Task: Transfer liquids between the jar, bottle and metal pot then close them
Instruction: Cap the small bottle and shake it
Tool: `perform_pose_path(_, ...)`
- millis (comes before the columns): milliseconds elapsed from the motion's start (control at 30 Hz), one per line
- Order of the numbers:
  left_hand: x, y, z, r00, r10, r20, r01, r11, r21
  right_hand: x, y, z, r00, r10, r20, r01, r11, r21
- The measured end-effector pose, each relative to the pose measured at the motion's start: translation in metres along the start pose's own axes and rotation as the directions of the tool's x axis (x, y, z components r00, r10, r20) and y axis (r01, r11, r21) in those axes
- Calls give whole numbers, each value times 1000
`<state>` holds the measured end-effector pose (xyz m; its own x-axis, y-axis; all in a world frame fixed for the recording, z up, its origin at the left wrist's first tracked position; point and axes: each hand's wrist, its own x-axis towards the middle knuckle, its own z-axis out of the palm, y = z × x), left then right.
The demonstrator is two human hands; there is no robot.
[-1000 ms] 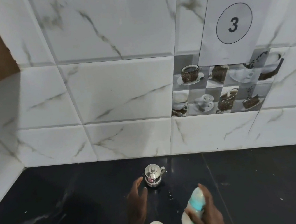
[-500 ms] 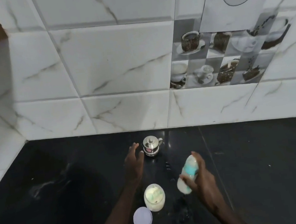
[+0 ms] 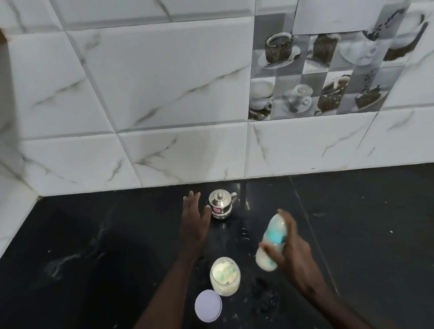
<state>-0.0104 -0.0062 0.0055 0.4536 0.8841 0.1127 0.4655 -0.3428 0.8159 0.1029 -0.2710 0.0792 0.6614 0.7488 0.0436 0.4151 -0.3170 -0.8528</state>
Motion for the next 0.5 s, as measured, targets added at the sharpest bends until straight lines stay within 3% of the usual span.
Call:
perform_pose_path(67,1,-1,-1,1000,-10,-3,10,1000,5,3,2,0,999,10,-47,-8,999,34)
perform_pose_path(167,4,-1,-2,1000,-4,2,4,1000,11,-8,-3,3,992,-59,115,69,994,-81)
perform_pose_path(300,5,-4,-1,1000,-17,-19,18,1000,12,4,-2,-3,998,-20,-59,23,999,37)
perform_pose_path(400,5,-2,-1,1000,1,1,-1,1000,18,-5,-5,0,990,-74,117,83,994,-70)
perform_pose_path(500,6,-1,2,1000,11,-14,-10,1000,18,5,-7,-6,996,-35,-84,37,999,14)
